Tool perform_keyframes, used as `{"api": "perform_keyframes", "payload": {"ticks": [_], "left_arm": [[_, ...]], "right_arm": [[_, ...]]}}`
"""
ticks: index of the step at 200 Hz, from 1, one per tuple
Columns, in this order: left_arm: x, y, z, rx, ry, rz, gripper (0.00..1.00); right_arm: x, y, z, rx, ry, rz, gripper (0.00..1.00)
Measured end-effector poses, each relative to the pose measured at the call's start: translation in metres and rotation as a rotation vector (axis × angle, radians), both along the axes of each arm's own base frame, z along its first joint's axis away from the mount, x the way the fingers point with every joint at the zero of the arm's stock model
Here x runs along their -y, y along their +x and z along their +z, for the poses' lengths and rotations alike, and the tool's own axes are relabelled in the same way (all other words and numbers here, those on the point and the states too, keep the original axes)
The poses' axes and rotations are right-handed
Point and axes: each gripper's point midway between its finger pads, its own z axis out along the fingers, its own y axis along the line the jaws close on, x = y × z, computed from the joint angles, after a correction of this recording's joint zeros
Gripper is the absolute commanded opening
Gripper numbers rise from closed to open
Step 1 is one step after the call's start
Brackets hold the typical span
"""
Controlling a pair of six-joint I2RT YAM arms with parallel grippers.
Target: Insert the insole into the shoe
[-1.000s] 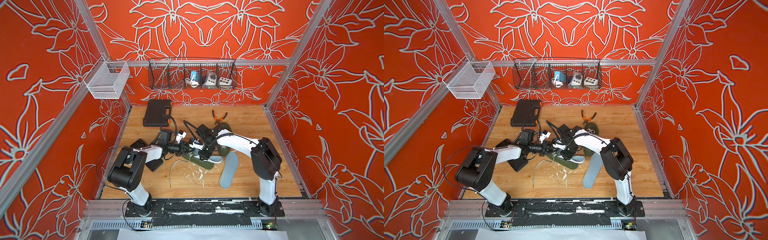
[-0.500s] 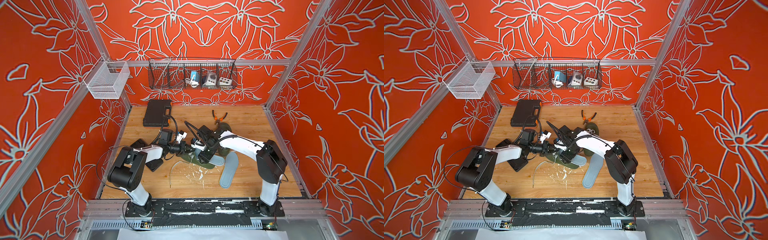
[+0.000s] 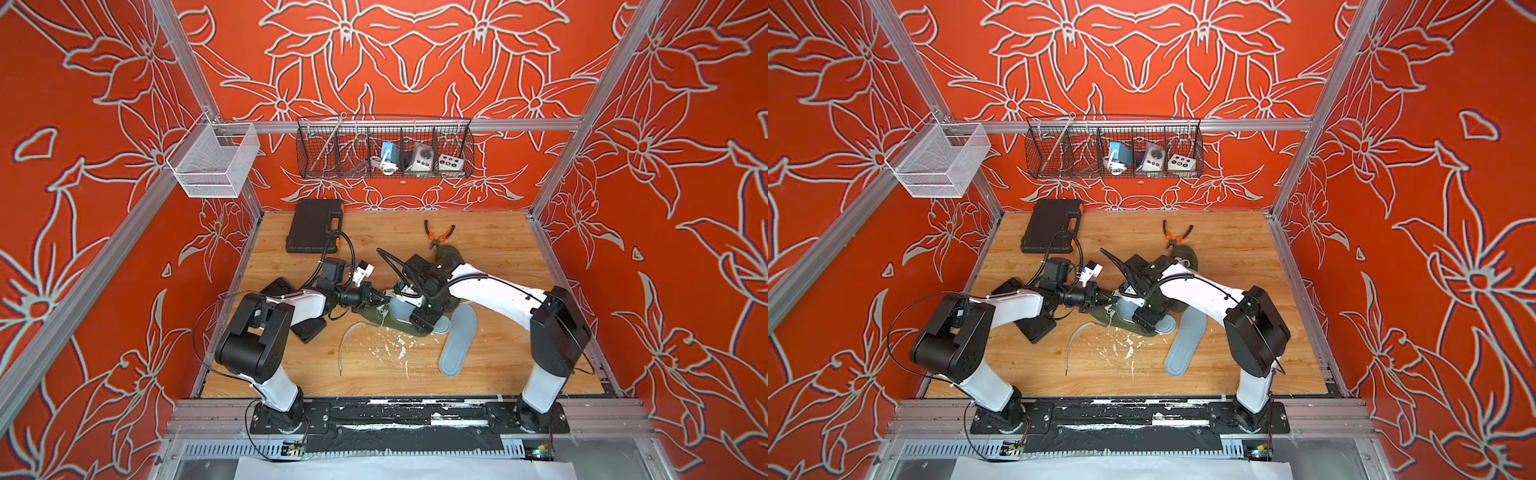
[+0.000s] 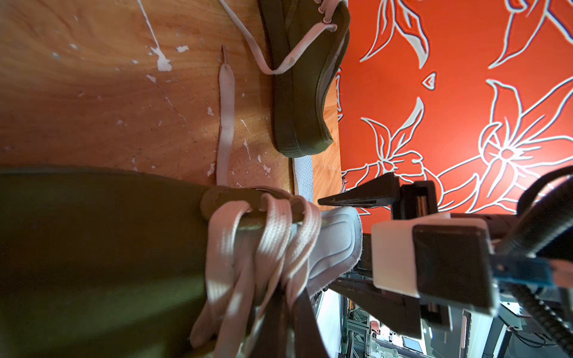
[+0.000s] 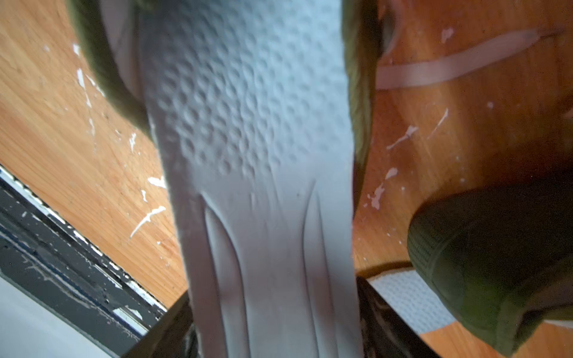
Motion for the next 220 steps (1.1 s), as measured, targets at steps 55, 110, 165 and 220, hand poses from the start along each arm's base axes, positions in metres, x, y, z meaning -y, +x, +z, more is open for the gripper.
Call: {"api": "perform_keyframes", "payload": {"ticks": [55, 110, 165, 220], "left_arm": [[0.000, 0.000, 0.000, 0.003, 0.000, -0.002, 0.00], [0.000, 0.000, 0.000, 0.001, 0.001, -0.002, 0.00], [0.000, -0.001, 0.000, 0.003, 0.001, -0.002, 0.00], [-0.001, 0.000, 0.000, 0.003, 0.004, 0.001, 0.00]], "right_arm": [[0.014, -0.007, 0.000, 0.008, -0.036, 0.027, 0.48], [0.012, -0.007, 0.001, 0.009, -0.030, 0.038, 0.20], [0.009, -0.009, 0.005, 0.017, -0.034, 0.054, 0.00], [0.000, -0.005, 0.012, 0.045, -0.073, 0.127, 0.00]]}}
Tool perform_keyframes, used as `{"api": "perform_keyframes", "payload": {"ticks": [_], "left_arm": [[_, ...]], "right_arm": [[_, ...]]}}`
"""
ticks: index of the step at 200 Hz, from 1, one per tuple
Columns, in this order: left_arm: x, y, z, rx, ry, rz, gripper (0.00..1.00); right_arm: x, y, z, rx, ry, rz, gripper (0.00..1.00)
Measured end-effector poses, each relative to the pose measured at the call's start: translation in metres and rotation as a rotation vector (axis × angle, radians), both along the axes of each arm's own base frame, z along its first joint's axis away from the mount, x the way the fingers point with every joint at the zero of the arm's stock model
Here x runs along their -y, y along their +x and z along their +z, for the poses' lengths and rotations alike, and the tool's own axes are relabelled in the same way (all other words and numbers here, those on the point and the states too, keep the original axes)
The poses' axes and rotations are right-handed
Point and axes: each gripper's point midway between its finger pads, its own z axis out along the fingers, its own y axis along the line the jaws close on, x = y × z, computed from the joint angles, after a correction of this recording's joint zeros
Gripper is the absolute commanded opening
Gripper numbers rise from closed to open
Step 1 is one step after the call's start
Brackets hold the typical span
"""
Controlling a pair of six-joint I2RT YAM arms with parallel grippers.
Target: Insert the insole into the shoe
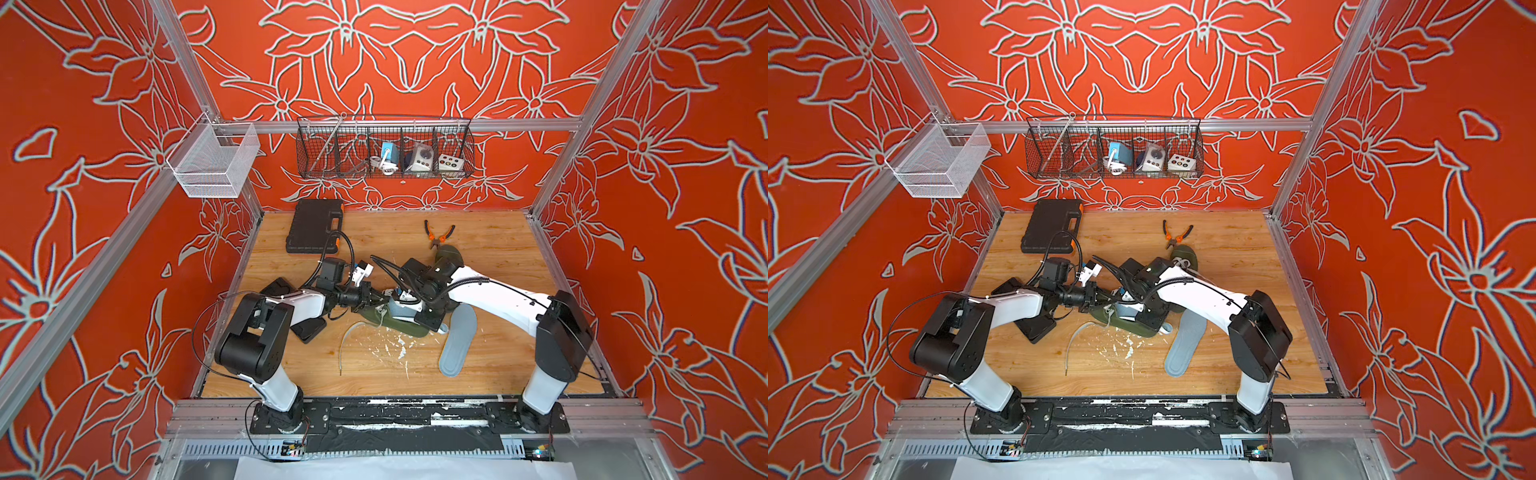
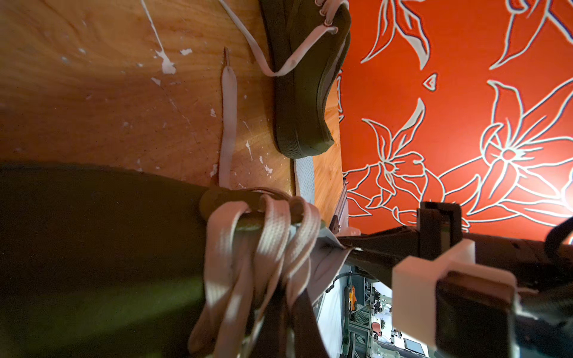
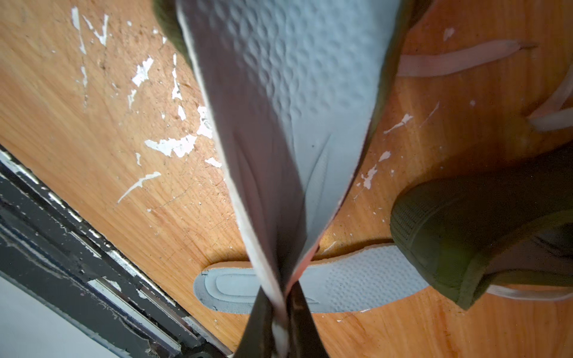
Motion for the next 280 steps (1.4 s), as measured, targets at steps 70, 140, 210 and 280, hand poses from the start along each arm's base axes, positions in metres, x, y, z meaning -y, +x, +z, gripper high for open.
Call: {"api": "perform_keyframes", "payload": {"ticks": [70, 140, 210, 280], "left_arm": [[-0.001, 0.004, -0.002, 0.003, 0.013, 0.023, 0.00], [-0.001, 0.009, 0.001, 0.012, 0.005, 0.039, 0.00], [-0.001, 0.005, 0.005, -0.014, -0.017, 0.045, 0.00], [-0.004, 0.000, 0.000, -0.026, -0.023, 0.070, 0.00]], "right_arm": [[-0.024, 0.021, -0.002, -0.002, -0.016, 0.029, 0.00], [-0.039, 0.021, -0.006, -0.056, 0.012, -0.022, 0.00], [-0.038, 0.016, -0.005, -0.088, -0.008, -0.225, 0.00], [-0.074, 0.035, -0.013, -0.121, 0.028, -0.295, 0.00]]}}
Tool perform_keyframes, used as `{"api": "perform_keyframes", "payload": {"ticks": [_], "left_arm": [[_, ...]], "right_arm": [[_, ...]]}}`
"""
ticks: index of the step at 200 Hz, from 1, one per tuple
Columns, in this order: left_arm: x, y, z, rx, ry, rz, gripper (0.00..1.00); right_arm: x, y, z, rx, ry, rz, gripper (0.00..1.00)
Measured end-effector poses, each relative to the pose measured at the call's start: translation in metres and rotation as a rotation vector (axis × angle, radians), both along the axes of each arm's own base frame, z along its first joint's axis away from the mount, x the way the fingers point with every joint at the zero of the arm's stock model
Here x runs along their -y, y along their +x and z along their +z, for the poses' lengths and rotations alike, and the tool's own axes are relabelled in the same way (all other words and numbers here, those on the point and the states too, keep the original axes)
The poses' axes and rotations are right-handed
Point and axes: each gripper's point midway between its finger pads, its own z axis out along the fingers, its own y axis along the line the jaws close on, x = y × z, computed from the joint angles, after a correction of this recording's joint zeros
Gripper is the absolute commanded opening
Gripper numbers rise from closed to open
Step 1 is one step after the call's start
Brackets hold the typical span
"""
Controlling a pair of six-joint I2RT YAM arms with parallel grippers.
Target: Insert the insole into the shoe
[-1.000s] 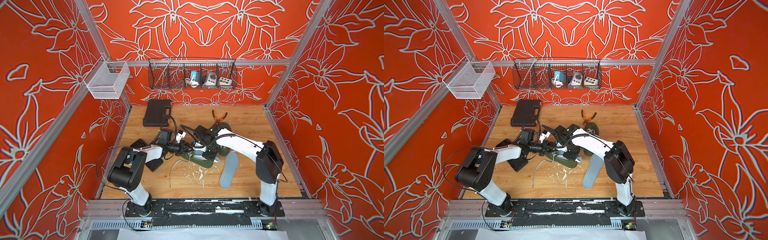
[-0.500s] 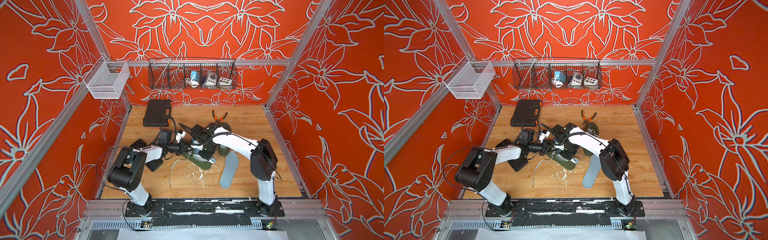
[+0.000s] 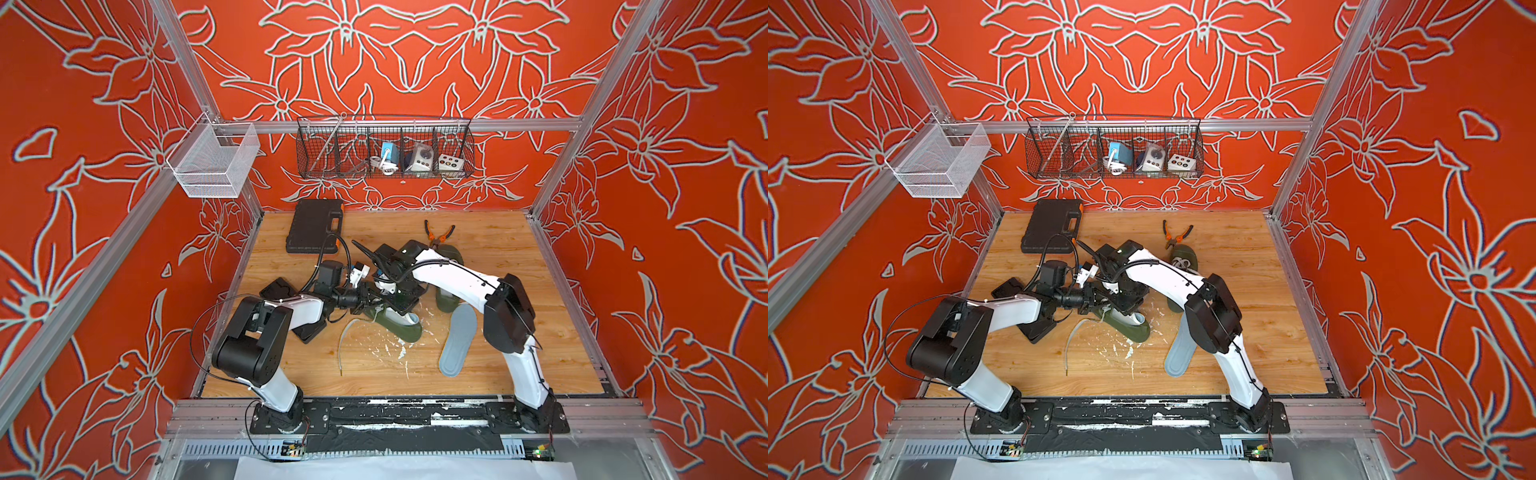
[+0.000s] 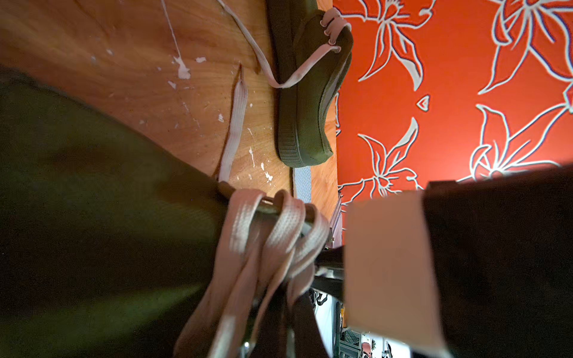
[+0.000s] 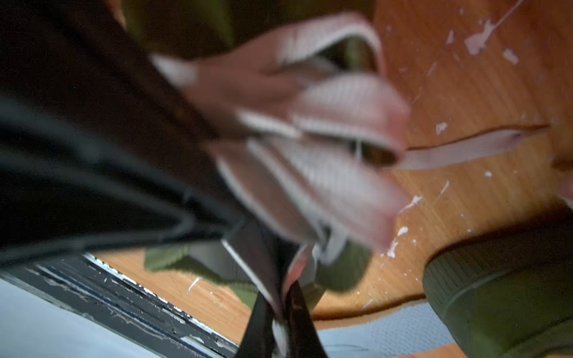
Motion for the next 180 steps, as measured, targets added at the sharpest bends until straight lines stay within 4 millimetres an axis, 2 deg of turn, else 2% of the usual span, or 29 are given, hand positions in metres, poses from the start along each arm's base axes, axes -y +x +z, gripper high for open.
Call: {"api": "perform_keyframes", "payload": {"ticks": [41, 91, 99, 123, 138, 154, 180], "left_arm": [[0.001, 0.000, 0.001, -0.001, -0.003, -0.001, 0.00], [0.000, 0.000, 0.001, 0.002, -0.002, 0.000, 0.00], [0.000, 0.001, 0.001, 0.002, 0.000, 0.003, 0.00], [-0.001, 0.001, -0.001, -0.001, 0.006, 0.008, 0.00], [-0.002, 0.000, -0.003, -0.004, 0.012, 0.007, 0.00], [-0.003, -0.001, -0.004, -0.003, 0.019, 0.002, 0.00], [-0.004, -0.001, -0.004, 0.008, 0.030, -0.007, 0.00]], "right_arm": [[0.004, -0.007, -0.017, -0.014, 0.003, -0.010, 0.00], [-0.002, -0.003, -0.015, 0.004, 0.024, 0.008, 0.05], [-0.003, -0.003, -0.017, 0.006, 0.026, 0.007, 0.10], [0.000, -0.003, -0.024, 0.010, 0.017, -0.009, 0.37], [0.002, -0.004, -0.026, 0.023, 0.016, -0.005, 0.48], [0.004, -0.006, -0.019, 0.042, 0.027, 0.004, 0.56], [0.011, -0.012, 0.004, 0.086, 0.055, 0.001, 0.61]]}}
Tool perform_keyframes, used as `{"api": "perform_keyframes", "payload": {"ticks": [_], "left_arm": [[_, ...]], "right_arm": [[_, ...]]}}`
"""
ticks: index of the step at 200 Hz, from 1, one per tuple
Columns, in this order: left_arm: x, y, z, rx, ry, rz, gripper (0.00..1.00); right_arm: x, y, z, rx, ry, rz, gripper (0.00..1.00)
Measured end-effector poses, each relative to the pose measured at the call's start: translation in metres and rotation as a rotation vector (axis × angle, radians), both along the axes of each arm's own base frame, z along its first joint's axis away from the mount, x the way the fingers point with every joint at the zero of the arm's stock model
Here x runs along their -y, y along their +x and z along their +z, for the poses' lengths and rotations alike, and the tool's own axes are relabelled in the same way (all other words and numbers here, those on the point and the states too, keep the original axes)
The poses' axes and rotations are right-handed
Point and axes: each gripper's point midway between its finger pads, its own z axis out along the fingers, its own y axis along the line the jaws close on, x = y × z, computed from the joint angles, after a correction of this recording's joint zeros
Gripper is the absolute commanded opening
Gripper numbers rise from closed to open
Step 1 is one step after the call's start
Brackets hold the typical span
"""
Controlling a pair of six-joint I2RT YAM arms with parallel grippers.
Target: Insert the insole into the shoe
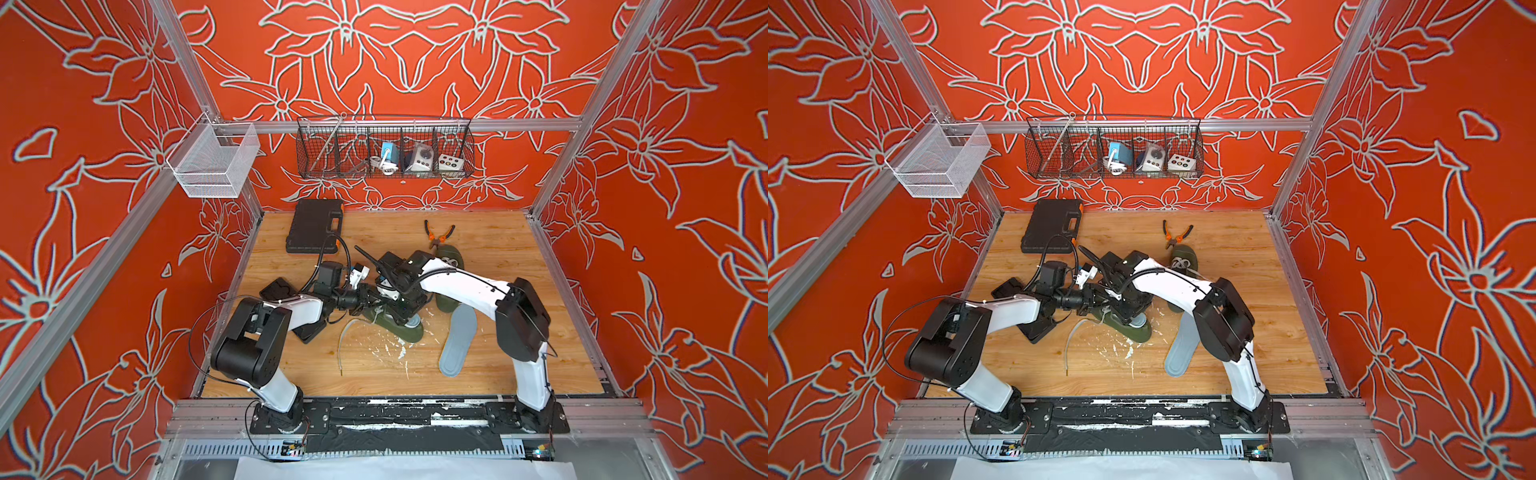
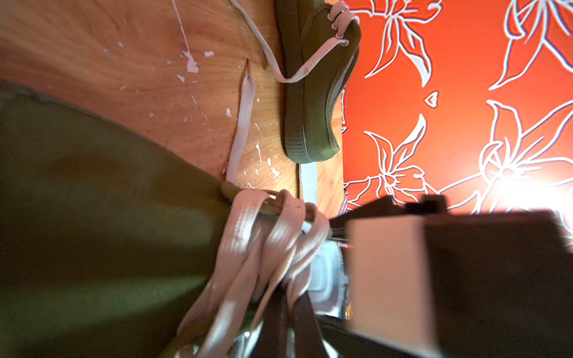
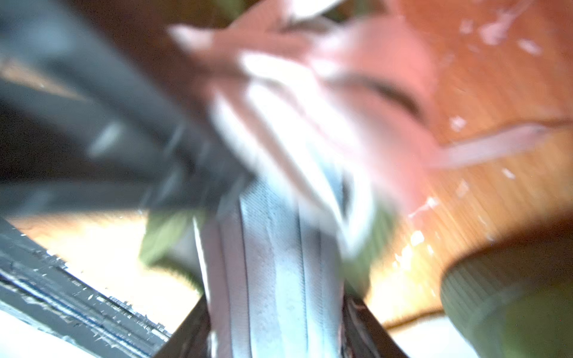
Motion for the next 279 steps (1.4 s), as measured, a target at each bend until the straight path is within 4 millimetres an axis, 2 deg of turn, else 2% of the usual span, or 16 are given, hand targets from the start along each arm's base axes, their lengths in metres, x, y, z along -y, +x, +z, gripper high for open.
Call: {"api": "perform_keyframes", "payload": {"ticks": [26, 47, 70, 87, 100, 120, 145, 190, 208, 234, 248, 262, 279], "left_arm": [[-0.001, 0.000, 0.000, 0.003, 0.004, -0.003, 0.00], [-0.001, 0.000, -0.001, 0.002, 0.005, -0.003, 0.00], [-0.001, 0.000, -0.001, 0.001, 0.005, -0.003, 0.00], [-0.001, 0.000, 0.000, 0.001, 0.005, -0.003, 0.00], [-0.001, -0.001, 0.000, 0.001, 0.005, -0.002, 0.00], [-0.001, -0.001, 0.001, 0.002, 0.005, -0.001, 0.00], [-0.002, 0.000, 0.001, 0.003, 0.008, 0.003, 0.00], [-0.006, 0.002, -0.002, -0.006, 0.021, 0.022, 0.00], [-0.006, 0.002, -0.001, -0.004, 0.020, 0.022, 0.00], [-0.006, 0.002, -0.001, -0.002, 0.019, 0.023, 0.00], [-0.006, 0.003, 0.000, -0.001, 0.018, 0.023, 0.00], [-0.006, 0.003, -0.001, -0.001, 0.018, 0.024, 0.00], [-0.007, 0.003, -0.001, 0.001, 0.019, 0.028, 0.00]], "right_arm": [[0.007, -0.006, 0.017, 0.031, 0.022, -0.011, 0.65], [0.014, -0.009, 0.020, 0.039, 0.017, -0.015, 0.65], [0.018, -0.012, 0.014, 0.027, 0.000, -0.006, 0.49], [0.018, -0.011, 0.010, 0.022, -0.007, -0.007, 0.42], [0.017, -0.011, 0.005, 0.015, -0.016, 0.000, 0.32], [0.014, -0.008, -0.004, 0.010, -0.024, 0.010, 0.17], [0.009, -0.005, -0.016, 0.006, -0.031, 0.025, 0.03], [0.002, 0.002, -0.029, 0.020, -0.018, 0.027, 0.05], [0.002, 0.004, -0.030, 0.034, -0.009, 0.024, 0.12], [0.001, 0.005, -0.020, 0.060, 0.022, 0.018, 0.01], [0.000, 0.005, -0.016, 0.072, 0.049, 0.010, 0.00], [0.001, 0.007, -0.021, 0.066, 0.069, -0.012, 0.00], [0.005, 0.013, -0.039, 0.031, 0.064, -0.049, 0.00]]}}
